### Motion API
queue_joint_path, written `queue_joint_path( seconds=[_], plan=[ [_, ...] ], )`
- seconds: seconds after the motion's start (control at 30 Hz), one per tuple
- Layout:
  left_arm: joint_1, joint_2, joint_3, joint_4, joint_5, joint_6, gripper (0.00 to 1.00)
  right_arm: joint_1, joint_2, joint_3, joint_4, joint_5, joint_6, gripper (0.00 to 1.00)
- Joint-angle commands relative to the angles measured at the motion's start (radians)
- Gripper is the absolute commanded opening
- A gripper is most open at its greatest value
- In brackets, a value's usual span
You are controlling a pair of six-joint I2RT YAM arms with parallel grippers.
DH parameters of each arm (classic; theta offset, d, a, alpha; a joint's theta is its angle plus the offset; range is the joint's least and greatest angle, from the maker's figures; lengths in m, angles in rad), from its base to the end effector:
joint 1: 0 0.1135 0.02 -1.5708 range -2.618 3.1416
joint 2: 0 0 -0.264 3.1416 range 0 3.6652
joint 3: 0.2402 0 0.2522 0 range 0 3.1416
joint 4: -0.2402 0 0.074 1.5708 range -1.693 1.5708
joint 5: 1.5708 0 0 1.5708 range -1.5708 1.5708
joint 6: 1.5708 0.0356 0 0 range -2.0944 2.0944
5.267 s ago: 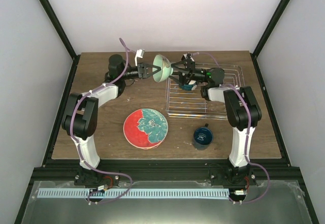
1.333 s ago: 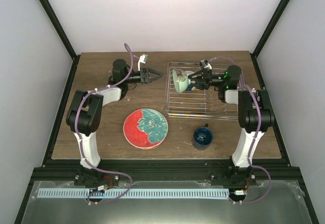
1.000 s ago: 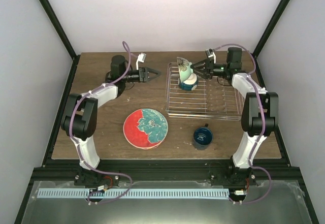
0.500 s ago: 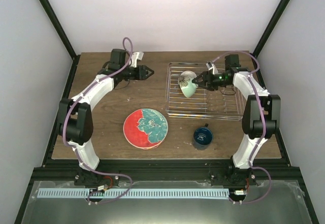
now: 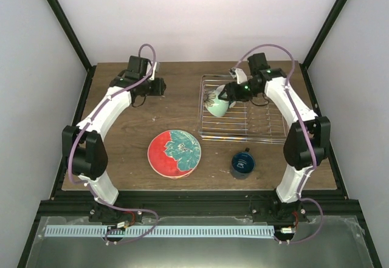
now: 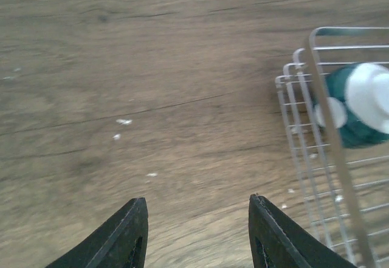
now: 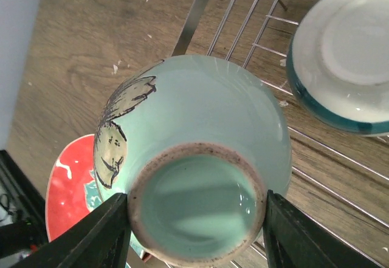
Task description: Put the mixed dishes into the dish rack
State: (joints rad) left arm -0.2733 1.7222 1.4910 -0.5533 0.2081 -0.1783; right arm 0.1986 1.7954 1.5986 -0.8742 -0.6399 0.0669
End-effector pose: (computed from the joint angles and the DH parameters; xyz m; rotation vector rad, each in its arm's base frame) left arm 0.3726 -0.1121 0.2999 0.2160 2.3723 -0.4632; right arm 0.3682 0.0958 0.2918 -0.3877 2.5617 0.9351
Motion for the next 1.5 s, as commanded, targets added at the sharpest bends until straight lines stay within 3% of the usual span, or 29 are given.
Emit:
queue_joint_path(
  seconds=[0.0, 0.33, 1.03, 1.47],
  plan=[
    [0.004, -0.025, 0.036, -0.162, -0.217, 0.025, 0.48, 0.082, 0.037, 0.113, -0.071, 0.158, -0.037, 0.44],
    [0.005, -0.082, -0.013, -0.241, -0.317, 0.034, 0.48, 0.176, 0.145, 0.206, -0.151, 0.424, -0.020, 0.45],
    [0.004, -0.060, -0.032, -0.254, -0.312, 0.060, 0.48, 0.279, 0.267, 0.273, -0.118, 0.589, -0.011, 0.50],
    [0.004, -0.090, -0.085, -0.268, -0.303, 0.058, 0.48, 0.291, 0.247, 0.292, -0.155, 0.630, -0.015, 0.81]
  ],
)
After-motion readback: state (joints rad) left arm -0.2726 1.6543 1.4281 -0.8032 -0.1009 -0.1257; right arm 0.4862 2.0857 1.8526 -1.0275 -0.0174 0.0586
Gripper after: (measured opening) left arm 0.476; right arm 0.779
